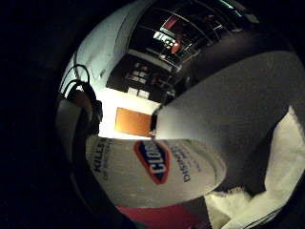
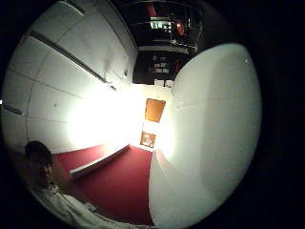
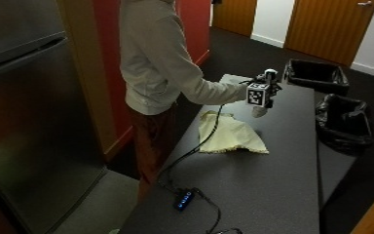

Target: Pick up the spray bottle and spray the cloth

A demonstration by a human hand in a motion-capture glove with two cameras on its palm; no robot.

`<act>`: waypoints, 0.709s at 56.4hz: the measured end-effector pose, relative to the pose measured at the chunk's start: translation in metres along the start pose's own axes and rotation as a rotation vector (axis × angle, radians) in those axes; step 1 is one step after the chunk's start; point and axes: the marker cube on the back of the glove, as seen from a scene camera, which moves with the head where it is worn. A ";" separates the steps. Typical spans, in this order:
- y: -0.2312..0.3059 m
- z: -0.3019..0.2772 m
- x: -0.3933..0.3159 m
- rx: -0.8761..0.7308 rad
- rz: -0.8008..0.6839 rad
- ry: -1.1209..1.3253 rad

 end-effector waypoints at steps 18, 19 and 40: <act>-0.025 0.067 0.014 0.014 -0.015 0.024; -0.025 0.067 0.016 0.007 -0.016 0.041; -0.005 0.005 -0.016 0.049 -0.174 0.029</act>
